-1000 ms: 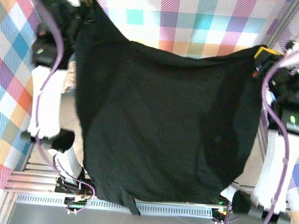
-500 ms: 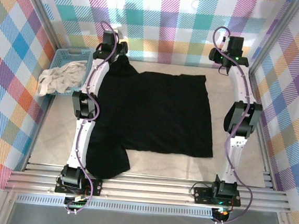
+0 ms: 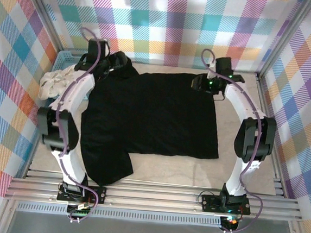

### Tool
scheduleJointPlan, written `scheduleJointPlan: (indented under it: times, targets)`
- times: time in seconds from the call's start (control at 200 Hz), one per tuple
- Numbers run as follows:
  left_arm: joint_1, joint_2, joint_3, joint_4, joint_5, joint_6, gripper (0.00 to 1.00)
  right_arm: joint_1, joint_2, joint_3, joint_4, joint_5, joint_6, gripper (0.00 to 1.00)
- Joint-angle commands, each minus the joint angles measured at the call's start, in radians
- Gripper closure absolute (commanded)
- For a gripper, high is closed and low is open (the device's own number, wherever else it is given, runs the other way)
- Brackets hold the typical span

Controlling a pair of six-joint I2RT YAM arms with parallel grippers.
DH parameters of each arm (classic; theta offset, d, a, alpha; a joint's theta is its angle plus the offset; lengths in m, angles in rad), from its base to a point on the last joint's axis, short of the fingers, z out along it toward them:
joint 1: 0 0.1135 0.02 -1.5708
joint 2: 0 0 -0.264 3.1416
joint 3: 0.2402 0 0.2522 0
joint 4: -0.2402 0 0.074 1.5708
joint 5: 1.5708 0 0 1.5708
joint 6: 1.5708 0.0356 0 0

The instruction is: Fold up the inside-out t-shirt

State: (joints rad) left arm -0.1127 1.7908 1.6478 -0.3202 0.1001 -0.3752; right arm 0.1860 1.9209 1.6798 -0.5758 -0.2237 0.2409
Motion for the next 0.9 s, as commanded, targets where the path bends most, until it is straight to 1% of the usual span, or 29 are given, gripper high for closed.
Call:
scheduleJointPlan:
  times: [0.0, 0.07, 0.11, 0.19, 0.29, 0.445, 0.6, 0.71, 0.82, 0.895]
  targets:
    - [0.027, 0.024, -0.113, 0.093, 0.023, -0.059, 0.28, 0.0, 0.103, 0.029, 0.121, -0.097, 0.07, 0.43]
    - [0.037, 0.023, -0.14, 0.084, 0.011, -0.047, 0.28, -0.015, 0.178, 0.092, 0.135, -0.094, 0.114, 0.44]
    - [0.038, 0.017, -0.157, 0.078, 0.0, -0.038, 0.28, -0.023, 0.215, 0.114, 0.143, -0.073, 0.13, 0.44]
    - [0.038, -0.006, -0.2, 0.088, 0.004, -0.034, 0.28, -0.049, 0.292, 0.168, 0.152, -0.062, 0.15, 0.45]
    - [0.037, -0.034, -0.234, 0.092, 0.03, -0.031, 0.27, -0.088, 0.393, 0.275, 0.102, -0.067, 0.176, 0.48]
    - [0.038, -0.087, -0.296, 0.095, 0.026, -0.032, 0.27, -0.125, 0.516, 0.426, -0.038, -0.013, 0.19, 0.49]
    - [0.038, -0.141, -0.372, 0.128, 0.032, -0.06, 0.27, -0.144, 0.586, 0.479, -0.113, -0.002, 0.235, 0.51]
    - [0.037, -0.183, -0.416, 0.128, 0.026, -0.065, 0.27, -0.16, 0.634, 0.533, -0.189, 0.047, 0.238, 0.53]
    - [0.037, -0.231, -0.467, 0.129, 0.016, -0.067, 0.27, -0.188, 0.654, 0.558, -0.244, 0.101, 0.253, 0.57]
    - [0.038, -0.258, -0.504, 0.131, 0.016, -0.069, 0.26, -0.213, 0.656, 0.552, -0.24, 0.084, 0.286, 0.6]
